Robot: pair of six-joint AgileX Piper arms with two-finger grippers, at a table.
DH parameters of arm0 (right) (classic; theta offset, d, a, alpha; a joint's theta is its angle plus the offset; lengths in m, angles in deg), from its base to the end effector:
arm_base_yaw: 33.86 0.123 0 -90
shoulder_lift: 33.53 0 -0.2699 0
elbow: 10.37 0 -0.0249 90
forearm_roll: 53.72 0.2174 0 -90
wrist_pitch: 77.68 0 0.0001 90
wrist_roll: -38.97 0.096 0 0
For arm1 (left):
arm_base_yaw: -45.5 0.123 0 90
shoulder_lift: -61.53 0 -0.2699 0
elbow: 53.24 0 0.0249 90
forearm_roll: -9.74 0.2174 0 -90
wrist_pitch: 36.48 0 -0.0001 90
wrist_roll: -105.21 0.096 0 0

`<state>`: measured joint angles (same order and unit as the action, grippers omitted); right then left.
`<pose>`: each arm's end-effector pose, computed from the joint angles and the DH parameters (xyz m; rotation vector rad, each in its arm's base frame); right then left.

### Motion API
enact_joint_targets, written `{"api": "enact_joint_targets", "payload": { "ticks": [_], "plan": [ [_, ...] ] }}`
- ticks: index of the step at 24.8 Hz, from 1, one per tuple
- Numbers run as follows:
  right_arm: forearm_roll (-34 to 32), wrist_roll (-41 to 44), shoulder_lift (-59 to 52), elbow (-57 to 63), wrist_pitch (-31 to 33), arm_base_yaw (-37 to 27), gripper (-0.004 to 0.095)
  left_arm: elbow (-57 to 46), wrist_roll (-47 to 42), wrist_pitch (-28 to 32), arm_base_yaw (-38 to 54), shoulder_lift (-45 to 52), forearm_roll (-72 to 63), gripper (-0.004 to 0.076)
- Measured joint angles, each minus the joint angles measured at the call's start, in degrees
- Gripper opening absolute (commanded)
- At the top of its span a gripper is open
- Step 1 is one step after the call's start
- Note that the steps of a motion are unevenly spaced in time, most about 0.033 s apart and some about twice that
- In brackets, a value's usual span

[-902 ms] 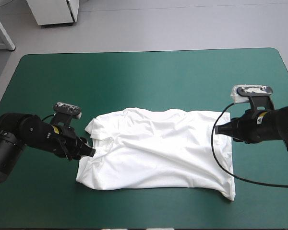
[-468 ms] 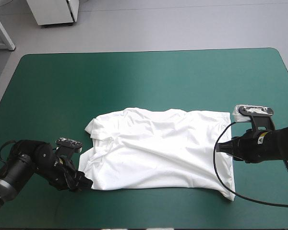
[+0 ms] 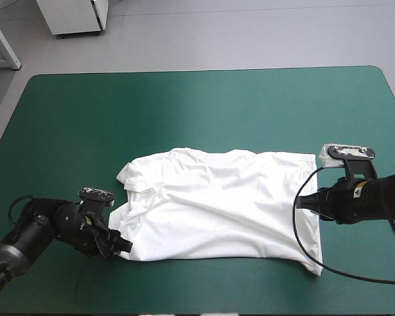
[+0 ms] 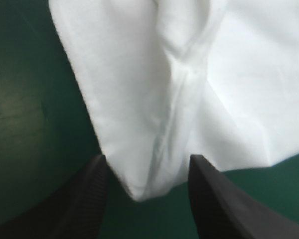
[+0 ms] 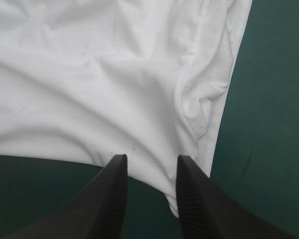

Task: Fold the cloth

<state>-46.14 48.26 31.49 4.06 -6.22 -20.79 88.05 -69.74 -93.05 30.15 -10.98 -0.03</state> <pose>0.1352 0.0437 0.3488 -0.0749 2.6519 0.3111 0.1422 -0.0531 0.2322 0.4052 2.9049 -0.2510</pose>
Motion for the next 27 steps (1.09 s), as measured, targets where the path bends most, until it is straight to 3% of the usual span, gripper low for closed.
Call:
{"api": "enact_joint_targets", "payload": {
  "ticks": [10, 14, 16, 17, 18, 24, 27],
  "plan": [
    [0.0, 0.1, 0.0, 0.0, 0.0, 0.0, 0.0318, -0.5, -3.4, 3.2, 0.0, -8.0, 4.8, 0.0353],
    [0.0, 0.2, 0.0, 0.0, 0.0, 0.0, 0.0318, 0.1, -3.5, 2.7, 0.0, -9.8, 4.9, 0.0241],
    [0.0, 0.2, 0.0, 0.0, 0.0, 0.0, 0.0318, 0.4, -3.4, 2.1, 0.1, -10.5, 4.9, 0.0130],
    [0.0, 0.2, 0.0, 0.0, 0.0, 0.0, 0.0318, 0.4, -3.2, 2.1, 0.1, -10.7, 4.7, 0.0015],
    [0.0, 0.2, 0.0, 0.0, 0.0, 0.0, 0.0318, 0.4, -2.6, 2.1, 0.1, -10.8, 3.8, -0.0006],
    [0.0, 0.2, -0.1, 1.1, -0.1, 0.0, 0.0328, 0.0, -1.3, 2.3, 0.1, -10.8, 1.5, -0.0009],
    [0.0, 0.0, -0.1, 6.7, -0.2, 0.0, 0.0454, 0.0, -1.2, 2.3, 0.1, -10.8, 1.3, -0.0009]
  ]
}}
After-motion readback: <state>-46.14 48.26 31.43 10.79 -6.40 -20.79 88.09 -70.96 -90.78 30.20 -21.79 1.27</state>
